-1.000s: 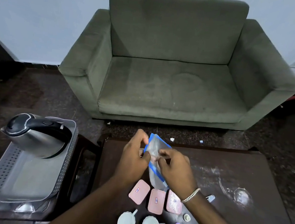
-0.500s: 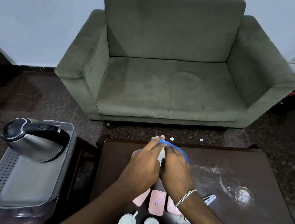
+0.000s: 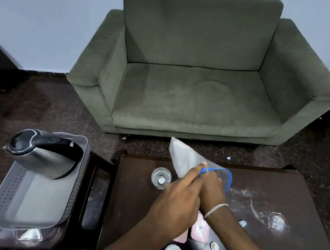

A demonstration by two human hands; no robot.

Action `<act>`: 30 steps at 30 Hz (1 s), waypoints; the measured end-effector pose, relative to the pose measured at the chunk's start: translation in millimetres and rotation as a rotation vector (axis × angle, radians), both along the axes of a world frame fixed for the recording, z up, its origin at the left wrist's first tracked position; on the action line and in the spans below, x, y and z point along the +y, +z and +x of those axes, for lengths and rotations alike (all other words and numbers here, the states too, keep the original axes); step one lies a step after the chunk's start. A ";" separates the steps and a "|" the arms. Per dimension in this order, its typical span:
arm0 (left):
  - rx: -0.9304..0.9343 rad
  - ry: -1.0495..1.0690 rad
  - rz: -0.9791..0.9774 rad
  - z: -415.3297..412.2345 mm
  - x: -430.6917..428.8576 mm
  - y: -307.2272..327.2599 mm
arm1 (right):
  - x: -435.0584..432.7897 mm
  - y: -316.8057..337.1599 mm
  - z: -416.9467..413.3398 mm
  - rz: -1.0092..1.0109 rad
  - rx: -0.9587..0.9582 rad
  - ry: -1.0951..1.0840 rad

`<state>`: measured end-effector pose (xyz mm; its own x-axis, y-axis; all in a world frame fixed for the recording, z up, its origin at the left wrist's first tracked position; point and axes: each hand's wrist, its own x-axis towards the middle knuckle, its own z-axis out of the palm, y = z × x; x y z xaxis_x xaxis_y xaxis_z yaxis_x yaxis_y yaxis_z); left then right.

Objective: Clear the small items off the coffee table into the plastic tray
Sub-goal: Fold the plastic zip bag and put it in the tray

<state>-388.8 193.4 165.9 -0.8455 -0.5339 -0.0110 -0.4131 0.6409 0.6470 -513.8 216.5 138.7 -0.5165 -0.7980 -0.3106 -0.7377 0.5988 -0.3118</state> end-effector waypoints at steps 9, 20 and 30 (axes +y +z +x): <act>0.030 -0.036 -0.028 -3.6 11.4 3.9 | 1.2 -3.9 3.2 -0.285 -0.159 -0.384; -0.171 0.074 -0.018 -5.3 -2.9 -7.9 | -13.2 -12.2 -10.3 0.154 -0.230 0.130; -0.310 0.126 -0.020 -4.4 -6.0 -26.0 | 6.2 -3.8 1.4 -0.266 -0.053 0.485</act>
<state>-393.3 187.4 139.9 -0.7307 -0.6371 -0.2453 -0.6652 0.5835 0.4659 -512.4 222.7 134.9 -0.0599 -0.9949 -0.0811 -0.8884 0.0902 -0.4502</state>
